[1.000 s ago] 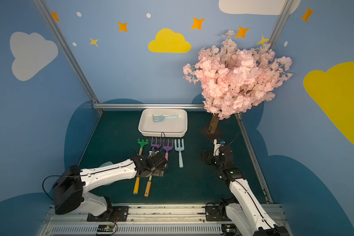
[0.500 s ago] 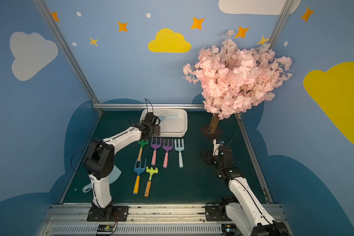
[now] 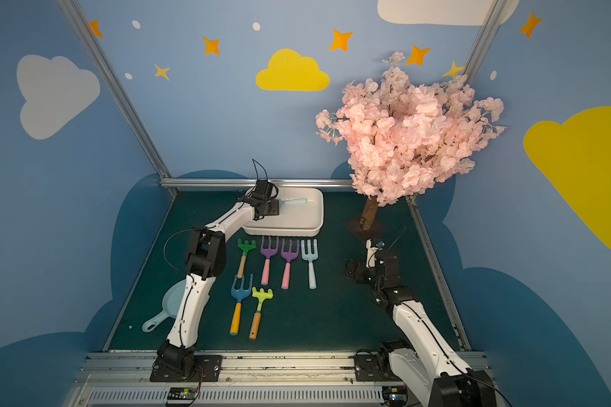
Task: Take the hand rake out of the storage box
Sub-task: Pick up the rake from the storage box.
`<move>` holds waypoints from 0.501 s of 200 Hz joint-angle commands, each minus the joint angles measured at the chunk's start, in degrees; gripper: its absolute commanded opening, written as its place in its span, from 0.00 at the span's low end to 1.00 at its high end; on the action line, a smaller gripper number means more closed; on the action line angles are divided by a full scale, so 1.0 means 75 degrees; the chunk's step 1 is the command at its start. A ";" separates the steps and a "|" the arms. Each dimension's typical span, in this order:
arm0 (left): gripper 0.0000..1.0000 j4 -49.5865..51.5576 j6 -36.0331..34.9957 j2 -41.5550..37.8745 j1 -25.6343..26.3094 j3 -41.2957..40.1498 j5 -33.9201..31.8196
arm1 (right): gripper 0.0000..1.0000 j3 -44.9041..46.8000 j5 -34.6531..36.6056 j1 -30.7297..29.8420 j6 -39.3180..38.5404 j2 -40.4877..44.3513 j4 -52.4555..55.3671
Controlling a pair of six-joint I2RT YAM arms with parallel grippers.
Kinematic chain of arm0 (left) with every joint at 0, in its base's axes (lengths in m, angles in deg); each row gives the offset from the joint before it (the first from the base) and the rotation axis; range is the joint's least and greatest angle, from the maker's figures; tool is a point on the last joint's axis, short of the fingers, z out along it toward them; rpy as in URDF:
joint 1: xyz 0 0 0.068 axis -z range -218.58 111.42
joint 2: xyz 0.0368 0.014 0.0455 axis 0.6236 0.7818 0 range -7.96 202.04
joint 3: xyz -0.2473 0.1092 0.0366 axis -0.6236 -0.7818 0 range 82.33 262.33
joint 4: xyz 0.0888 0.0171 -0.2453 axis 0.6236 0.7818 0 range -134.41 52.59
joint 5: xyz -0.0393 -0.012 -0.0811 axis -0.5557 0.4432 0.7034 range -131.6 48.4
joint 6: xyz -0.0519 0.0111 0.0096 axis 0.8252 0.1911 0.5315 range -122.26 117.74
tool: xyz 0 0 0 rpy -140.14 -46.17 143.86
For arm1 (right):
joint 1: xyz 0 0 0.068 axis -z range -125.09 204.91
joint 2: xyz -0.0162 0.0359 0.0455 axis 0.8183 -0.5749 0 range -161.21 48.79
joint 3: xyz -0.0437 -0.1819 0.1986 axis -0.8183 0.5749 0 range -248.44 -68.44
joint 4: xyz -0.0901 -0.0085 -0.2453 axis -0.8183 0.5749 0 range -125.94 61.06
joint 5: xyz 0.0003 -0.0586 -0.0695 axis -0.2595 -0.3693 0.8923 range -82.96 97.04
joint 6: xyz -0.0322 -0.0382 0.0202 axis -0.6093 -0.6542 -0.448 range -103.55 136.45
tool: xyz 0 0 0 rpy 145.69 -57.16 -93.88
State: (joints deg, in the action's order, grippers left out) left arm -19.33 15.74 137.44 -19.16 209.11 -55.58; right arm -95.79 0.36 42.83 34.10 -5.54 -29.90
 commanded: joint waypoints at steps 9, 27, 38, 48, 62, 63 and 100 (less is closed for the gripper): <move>0.60 0.0385 -0.0005 0.0259 -0.0070 0.0353 -0.0273 | 0.92 -0.0291 -0.0041 0.0028 -0.0142 -0.0212 -0.0273; 0.54 0.0347 0.0011 0.0321 -0.0144 0.0379 -0.0354 | 0.92 -0.0295 -0.0060 0.0028 -0.0168 -0.0297 -0.0325; 0.52 0.0386 0.0028 0.0367 -0.0168 0.0394 -0.0482 | 0.92 -0.0301 -0.0030 0.0039 -0.0185 -0.0342 -0.0338; 0.52 0.0391 0.0059 0.0400 -0.0165 0.0404 -0.0680 | 0.92 -0.0313 0.0015 0.0037 -0.0209 -0.0339 -0.0298; 0.51 0.0444 0.0122 0.0451 -0.0202 0.0499 -0.0693 | 0.92 -0.0302 0.0023 0.0035 -0.0218 -0.0295 -0.0281; 0.51 0.0437 0.0127 0.0452 -0.0195 0.0499 -0.0698 | 0.92 -0.0302 0.0023 0.0038 -0.0219 -0.0287 -0.0285; 0.51 0.0710 0.0170 0.0931 -0.0304 0.1346 -0.0392 | 0.92 -0.0300 0.0046 0.0052 -0.0233 -0.0221 -0.0259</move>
State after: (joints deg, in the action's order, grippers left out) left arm -16.71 16.22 140.63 -20.75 214.25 -59.49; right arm -96.32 0.36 42.86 32.94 -7.83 -31.06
